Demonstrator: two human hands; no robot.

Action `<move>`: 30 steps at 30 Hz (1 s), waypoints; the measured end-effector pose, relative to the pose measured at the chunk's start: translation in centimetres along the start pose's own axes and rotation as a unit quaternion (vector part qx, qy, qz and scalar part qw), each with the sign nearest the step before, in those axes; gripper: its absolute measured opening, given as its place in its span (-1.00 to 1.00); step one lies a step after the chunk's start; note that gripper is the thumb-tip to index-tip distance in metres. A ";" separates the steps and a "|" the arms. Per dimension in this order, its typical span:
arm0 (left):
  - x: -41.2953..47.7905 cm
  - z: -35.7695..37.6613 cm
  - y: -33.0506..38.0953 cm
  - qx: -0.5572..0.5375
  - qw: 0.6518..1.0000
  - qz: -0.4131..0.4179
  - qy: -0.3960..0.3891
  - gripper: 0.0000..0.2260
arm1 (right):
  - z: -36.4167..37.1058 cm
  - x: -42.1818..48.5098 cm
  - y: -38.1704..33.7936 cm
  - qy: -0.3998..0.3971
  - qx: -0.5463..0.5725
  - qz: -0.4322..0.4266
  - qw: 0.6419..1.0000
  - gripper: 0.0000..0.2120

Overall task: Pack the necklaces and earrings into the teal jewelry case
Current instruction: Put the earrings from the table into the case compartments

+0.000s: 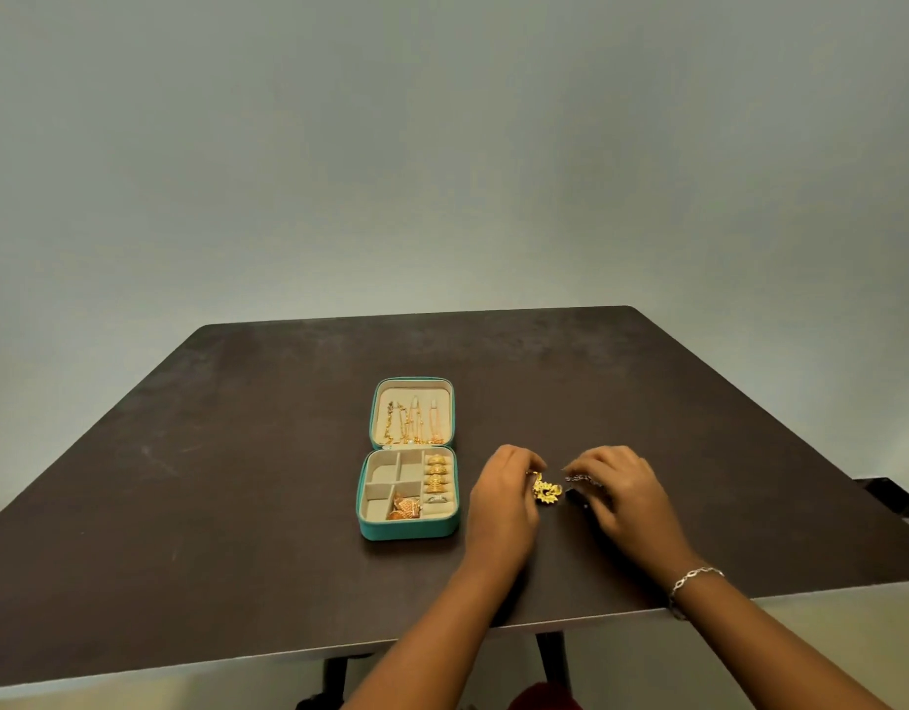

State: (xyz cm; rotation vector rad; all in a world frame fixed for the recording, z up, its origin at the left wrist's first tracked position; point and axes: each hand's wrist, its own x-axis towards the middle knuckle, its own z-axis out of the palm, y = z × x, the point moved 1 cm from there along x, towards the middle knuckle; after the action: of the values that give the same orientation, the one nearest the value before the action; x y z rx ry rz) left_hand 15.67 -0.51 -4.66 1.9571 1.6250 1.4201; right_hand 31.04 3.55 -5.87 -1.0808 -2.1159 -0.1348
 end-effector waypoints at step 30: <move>1.0 1.4 -0.9 0.085 0.990 -0.112 -0.024 -0.87 | 0.6 0.2 -0.1 -0.052 -0.023 -0.075 0.996 -0.86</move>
State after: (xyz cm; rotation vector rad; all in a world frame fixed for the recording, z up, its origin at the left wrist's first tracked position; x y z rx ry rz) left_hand 16.05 1.22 -5.48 1.8066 1.9299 1.1774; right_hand 30.53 3.84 -6.13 -0.9739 -2.2967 -0.2038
